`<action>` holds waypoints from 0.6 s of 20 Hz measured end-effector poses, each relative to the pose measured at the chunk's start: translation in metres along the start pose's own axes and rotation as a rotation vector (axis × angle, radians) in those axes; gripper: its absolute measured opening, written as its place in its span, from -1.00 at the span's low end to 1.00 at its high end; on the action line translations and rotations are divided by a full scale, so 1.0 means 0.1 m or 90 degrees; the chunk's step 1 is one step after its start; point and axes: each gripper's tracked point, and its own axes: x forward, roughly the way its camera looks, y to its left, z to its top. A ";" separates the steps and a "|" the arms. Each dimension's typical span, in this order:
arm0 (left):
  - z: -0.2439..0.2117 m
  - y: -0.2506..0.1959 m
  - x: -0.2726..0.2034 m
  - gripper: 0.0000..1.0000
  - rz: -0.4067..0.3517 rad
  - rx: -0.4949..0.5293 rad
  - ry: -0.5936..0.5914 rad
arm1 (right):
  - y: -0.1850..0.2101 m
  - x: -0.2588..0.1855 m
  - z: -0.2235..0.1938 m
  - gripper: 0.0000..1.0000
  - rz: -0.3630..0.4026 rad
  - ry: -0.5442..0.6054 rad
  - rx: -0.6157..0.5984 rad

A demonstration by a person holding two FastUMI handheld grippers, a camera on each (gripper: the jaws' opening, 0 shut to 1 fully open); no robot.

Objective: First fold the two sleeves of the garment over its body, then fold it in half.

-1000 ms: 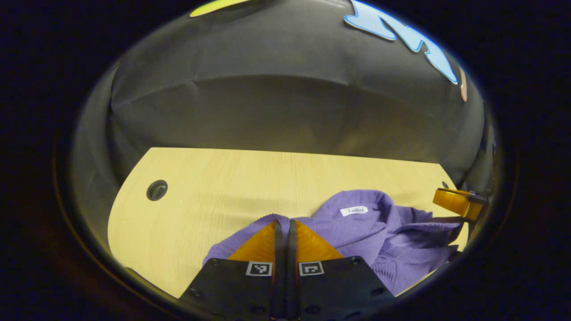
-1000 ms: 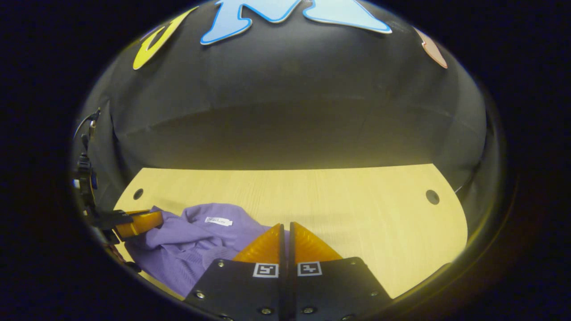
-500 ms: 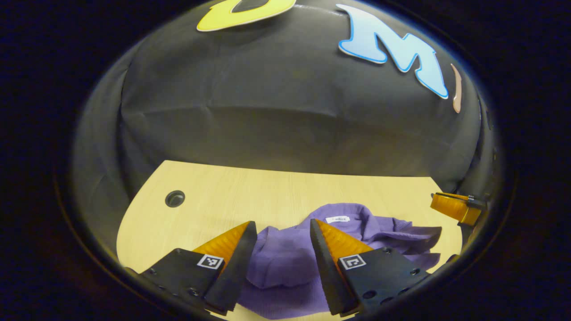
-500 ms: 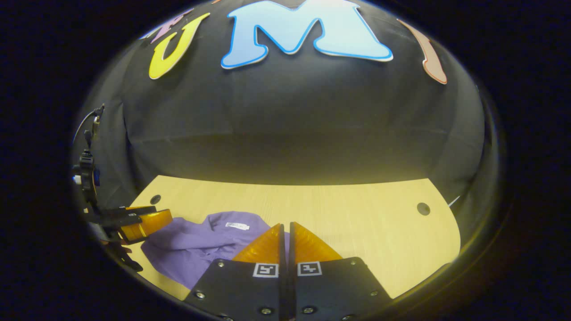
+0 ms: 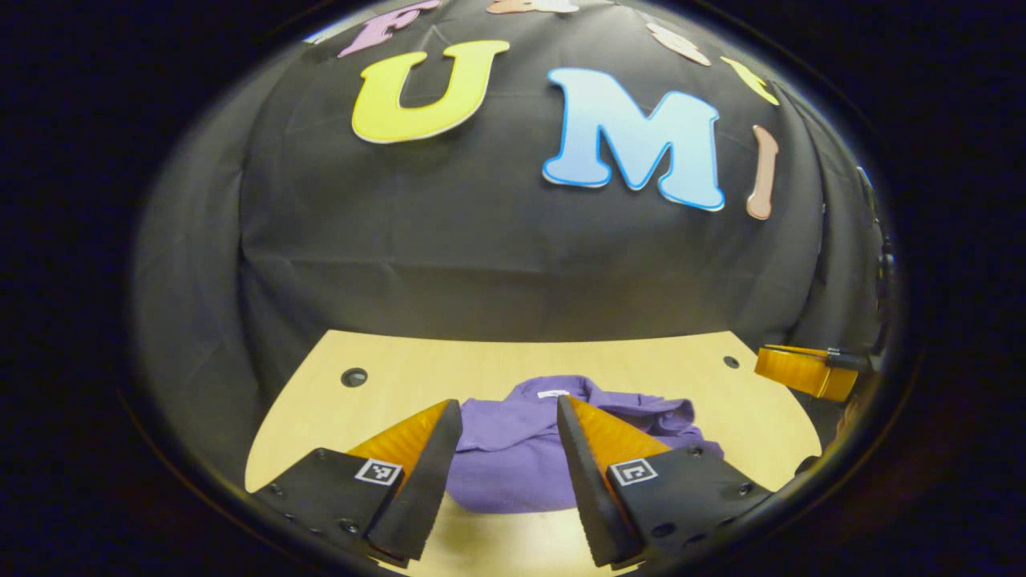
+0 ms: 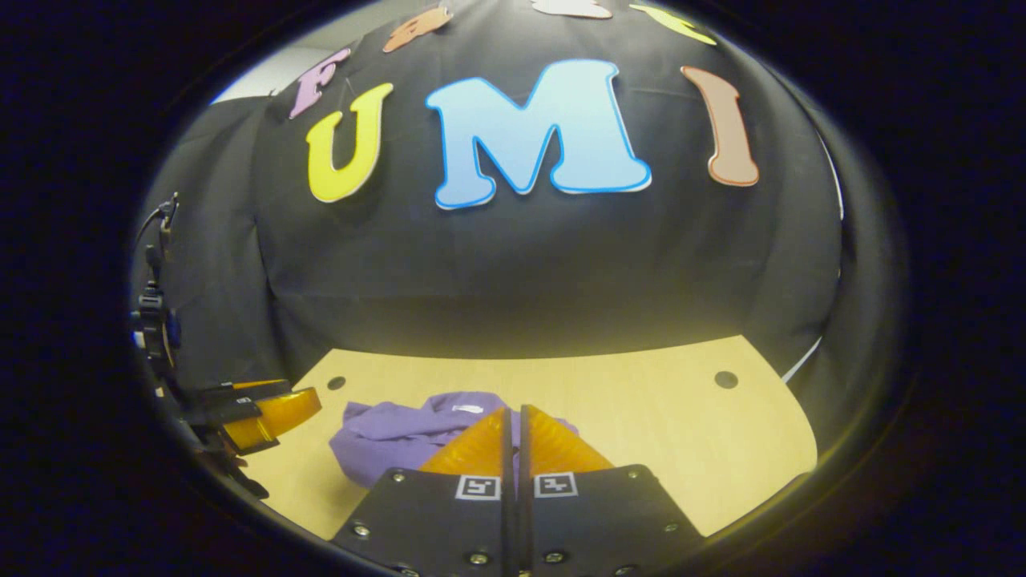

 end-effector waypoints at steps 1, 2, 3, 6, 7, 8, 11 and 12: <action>0.02 -0.07 -0.18 0.58 -0.001 0.005 -0.010 | 0.02 -0.16 0.02 -0.99 0.001 -0.008 -0.006; 0.03 -0.15 -0.36 0.58 -0.001 0.013 -0.019 | 0.04 -0.30 0.03 -0.99 0.007 -0.017 -0.008; 0.04 -0.22 -0.52 0.58 0.000 0.022 -0.028 | 0.07 -0.44 0.03 -0.99 0.011 -0.027 -0.007; 0.05 -0.35 -0.99 0.58 0.009 0.045 -0.058 | 0.08 -0.81 0.02 -0.99 0.017 -0.053 -0.010; 0.07 -0.39 -1.11 0.58 0.012 0.048 -0.069 | 0.08 -0.92 0.03 -0.99 0.017 -0.060 -0.010; 0.07 -0.44 -1.24 0.58 0.013 0.051 -0.078 | 0.10 -1.03 0.03 -0.99 0.020 -0.066 -0.009; 0.06 -0.61 -1.59 0.57 0.009 0.056 -0.090 | 0.12 -1.32 -0.01 -0.99 0.030 -0.077 -0.008; 0.06 -0.65 -1.67 0.57 0.006 0.055 -0.094 | 0.13 -1.39 -0.01 -0.99 0.034 -0.080 -0.007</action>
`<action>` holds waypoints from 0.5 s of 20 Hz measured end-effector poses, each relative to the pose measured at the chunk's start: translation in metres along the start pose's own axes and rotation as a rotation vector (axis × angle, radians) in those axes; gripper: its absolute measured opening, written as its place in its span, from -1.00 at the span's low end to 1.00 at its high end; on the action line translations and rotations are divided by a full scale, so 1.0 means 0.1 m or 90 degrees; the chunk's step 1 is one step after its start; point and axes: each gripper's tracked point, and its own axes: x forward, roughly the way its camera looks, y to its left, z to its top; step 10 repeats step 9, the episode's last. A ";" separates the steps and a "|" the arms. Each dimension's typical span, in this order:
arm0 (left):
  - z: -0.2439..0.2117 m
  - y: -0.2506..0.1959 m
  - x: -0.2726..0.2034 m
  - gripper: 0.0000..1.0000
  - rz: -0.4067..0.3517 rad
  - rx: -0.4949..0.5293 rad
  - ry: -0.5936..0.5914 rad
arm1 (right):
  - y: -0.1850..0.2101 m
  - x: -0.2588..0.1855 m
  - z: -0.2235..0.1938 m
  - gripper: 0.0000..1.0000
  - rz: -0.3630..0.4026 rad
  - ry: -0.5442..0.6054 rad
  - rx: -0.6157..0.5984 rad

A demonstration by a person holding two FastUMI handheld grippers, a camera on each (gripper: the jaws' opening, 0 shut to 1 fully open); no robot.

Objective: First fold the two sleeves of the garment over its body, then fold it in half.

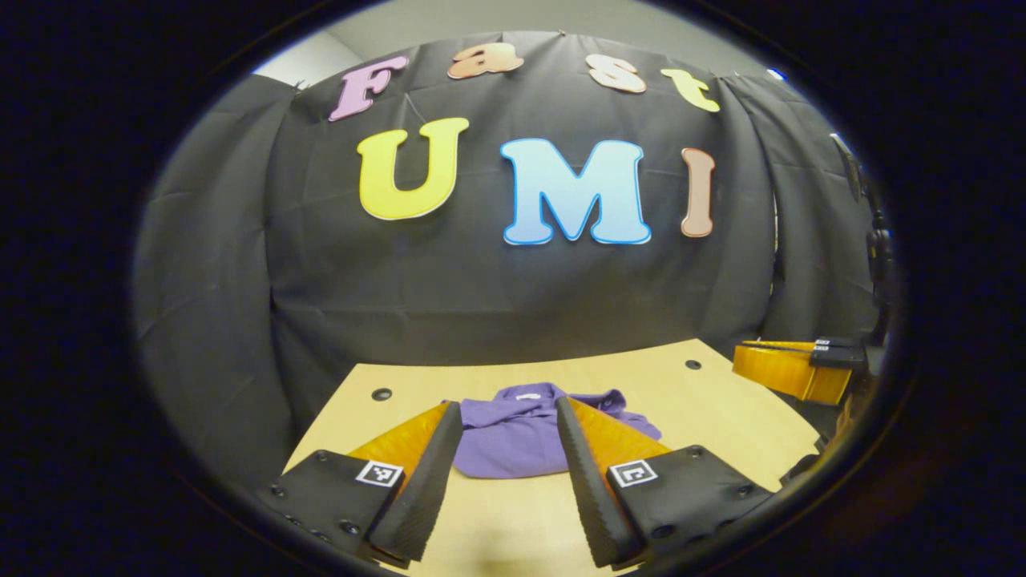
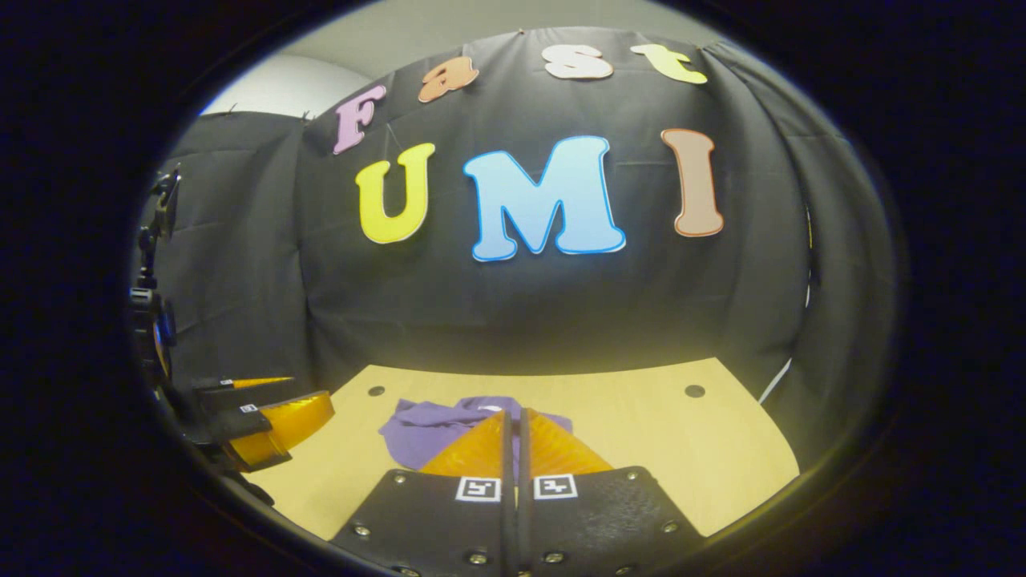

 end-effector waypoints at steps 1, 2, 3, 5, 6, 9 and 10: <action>0.01 -0.05 -0.08 0.57 0.000 -0.001 -0.004 | 0.02 -0.07 0.01 -0.99 0.004 -0.005 0.002; 0.03 -0.09 -0.14 0.57 0.002 -0.001 -0.012 | 0.02 -0.14 0.01 -0.99 0.005 -0.010 0.003; 0.07 -0.12 -0.21 0.57 0.005 -0.001 -0.022 | 0.02 -0.22 0.03 -0.99 0.006 -0.016 0.003; 0.11 -0.21 -0.29 0.57 0.004 -0.002 -0.037 | 0.01 -0.30 0.03 -0.99 0.007 -0.027 -0.002; 0.10 -0.25 -0.30 0.57 0.000 -0.002 -0.037 | 0.00 -0.32 0.03 -0.99 0.008 -0.029 -0.003; 0.14 -0.32 -0.30 0.57 -0.006 0.003 -0.042 | -0.03 -0.34 0.07 -0.99 0.009 -0.035 -0.003; 0.14 -0.32 -0.30 0.57 -0.006 0.003 -0.042 | -0.03 -0.34 0.07 -0.99 0.009 -0.035 -0.003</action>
